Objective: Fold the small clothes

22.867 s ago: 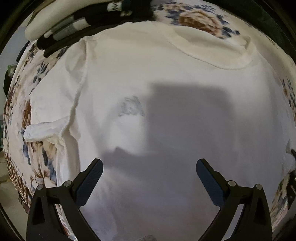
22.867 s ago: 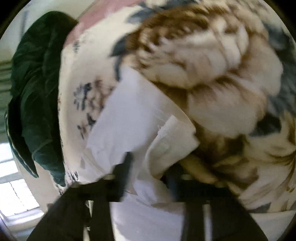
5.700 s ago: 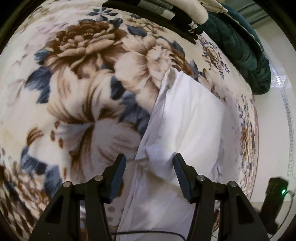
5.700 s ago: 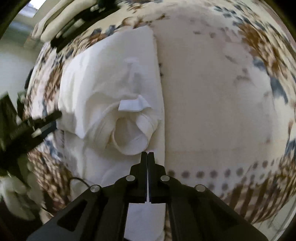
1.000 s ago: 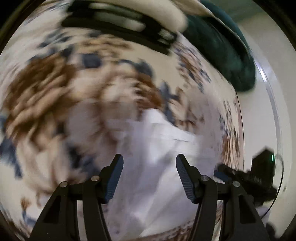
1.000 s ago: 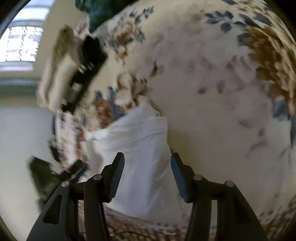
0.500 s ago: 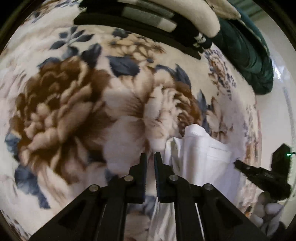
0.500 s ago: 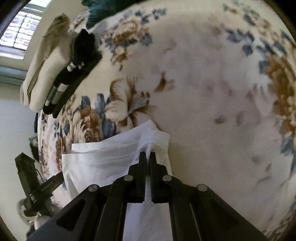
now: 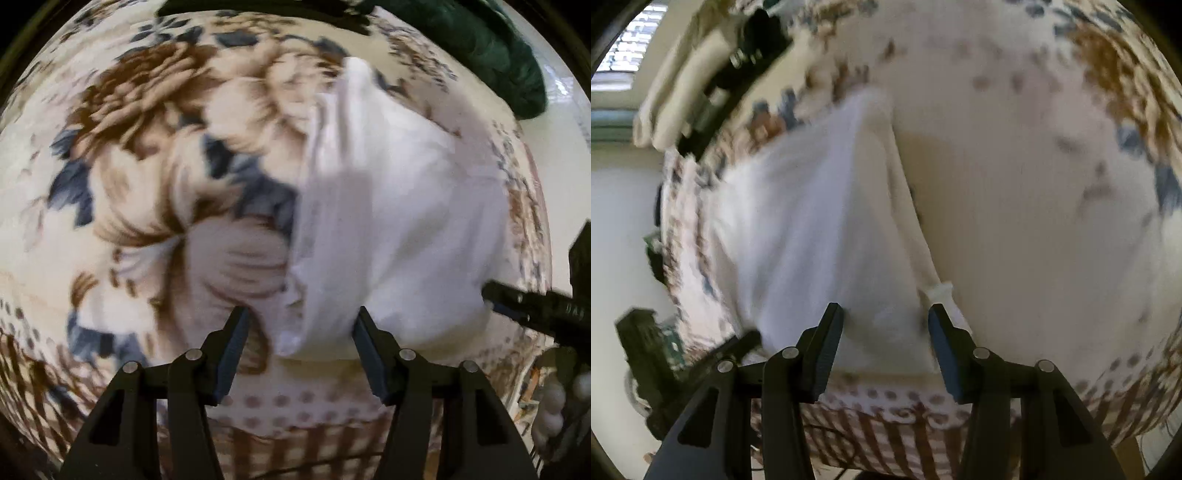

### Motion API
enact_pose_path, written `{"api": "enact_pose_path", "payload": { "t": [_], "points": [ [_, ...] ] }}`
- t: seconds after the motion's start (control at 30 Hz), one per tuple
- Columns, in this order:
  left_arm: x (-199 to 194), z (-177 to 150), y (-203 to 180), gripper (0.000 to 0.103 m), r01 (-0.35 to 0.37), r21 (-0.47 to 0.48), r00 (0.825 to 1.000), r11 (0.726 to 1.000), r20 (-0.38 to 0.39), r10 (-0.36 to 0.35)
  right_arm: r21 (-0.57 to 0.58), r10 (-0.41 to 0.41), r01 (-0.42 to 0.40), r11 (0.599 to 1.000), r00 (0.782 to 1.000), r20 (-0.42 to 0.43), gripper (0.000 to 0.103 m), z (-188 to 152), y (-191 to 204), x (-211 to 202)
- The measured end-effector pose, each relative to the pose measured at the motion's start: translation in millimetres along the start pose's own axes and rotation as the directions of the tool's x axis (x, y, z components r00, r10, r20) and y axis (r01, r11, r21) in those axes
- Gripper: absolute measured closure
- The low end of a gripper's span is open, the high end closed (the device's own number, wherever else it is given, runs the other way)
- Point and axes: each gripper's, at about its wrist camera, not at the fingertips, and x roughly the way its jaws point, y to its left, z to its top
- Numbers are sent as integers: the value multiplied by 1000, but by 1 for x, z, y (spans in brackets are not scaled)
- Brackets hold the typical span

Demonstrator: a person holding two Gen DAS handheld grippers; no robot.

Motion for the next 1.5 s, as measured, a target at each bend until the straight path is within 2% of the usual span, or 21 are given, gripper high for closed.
{"api": "enact_pose_path", "payload": {
  "t": [0.13, 0.2, 0.33, 0.47, 0.53, 0.6, 0.63, 0.67, 0.73, 0.8, 0.87, 0.9, 0.93, 0.97, 1.0, 1.03, 1.07, 1.17, 1.3, 1.43, 1.5],
  "points": [
    [-18, 2, 24, 47, -78, -9, 996, 997, 38, 78, -6, -65, 66, 998, 997, 32, 52, -6, -3, 10],
    [-21, 1, 31, 49, -127, -21, 991, 992, 46, 128, 6, -70, 70, 998, 997, 44, 52, -4, -6, 9],
    [-27, -7, 31, 49, -81, -35, 996, 996, 40, 82, 26, -63, 62, 998, 996, 65, 52, -5, -8, -4],
    [-13, -21, -4, 49, -16, 26, 1000, 1000, 5, 16, 27, -32, 30, 999, 997, 73, 52, -17, -8, -23],
    [4, -26, -18, 49, -26, 49, 999, 998, -17, 27, 22, -25, 24, 999, 999, 48, 52, -27, -5, -23],
    [17, -28, -21, 49, -19, 13, 999, 1000, -43, 20, 58, -12, 12, 998, 1000, 2, 52, -32, -8, -16],
    [18, -28, -22, 49, -10, -9, 999, 1000, -38, 9, 122, 41, -37, 992, 999, -31, 52, -38, -14, -10],
    [16, -30, -23, 49, -11, -25, 1000, 1000, -27, 10, 174, 103, -93, 980, 994, -48, 52, -44, -19, -6],
    [15, -35, -23, 49, -11, -34, 1000, 999, -22, 10, 288, 235, -205, 935, 969, -75, 51, -56, -28, 12],
    [16, -42, -19, 49, -17, -39, 999, 999, -27, 16, 360, 311, -275, 892, 949, -47, 43, -59, -35, 27],
    [20, -42, -17, 49, -21, -45, 1000, 999, -23, 20, 452, 383, -343, 824, 924, 2, 43, -58, -45, 47],
    [21, -40, -17, 49, -22, -51, 1000, 998, -17, 21, 493, 441, -403, 771, 896, 42, 43, -57, -50, 56],
    [22, -37, -16, 49, -21, -58, 1000, 998, -11, 20, 524, 477, -445, 727, 875, 80, 46, -56, -53, 61],
    [22, -32, -17, 49, -21, -64, 1000, 998, -1, 21, 551, 494, -475, 686, 860, 126, 64, -56, -55, 61],
    [22, -30, -19, 49, -25, -65, 1000, 998, 10, 26, 558, 504, -492, 669, 851, 147, 74, -55, -55, 59],
    [21, -27, -20, 49, -31, -65, 999, 997, 21, 33, 547, 506, -501, 670, 848, 157, 84, -53, -51, 54],
    [18, -26, -20, 47, -39, -64, 999, 997, 32, 41, 533, 505, -506, 678, 848, 163, 86, -52, -47, 49],
    [9, -19, -19, 47, -63, -45, 996, 997, 66, 66, 488, 505, -515, 705, 847, 163, 88, -52, -34, 28],
    [3, -16, -6, 47, -155, 31, 984, 987, 93, 152, 458, 498, -511, 728, 852, 159, 88, -49, -19, 14],
    [1, -11, 6, 42, -184, 74, 979, 980, 104, 176, 443, 502, -511, 737, 852, 148, 89, -50, -17, 6],
    [0, -10, 5, 42, -204, 97, 975, 974, 107, 194, 441, 488, -492, 751, 863, 130, 89, -54, -16, 10]
  ]
}}
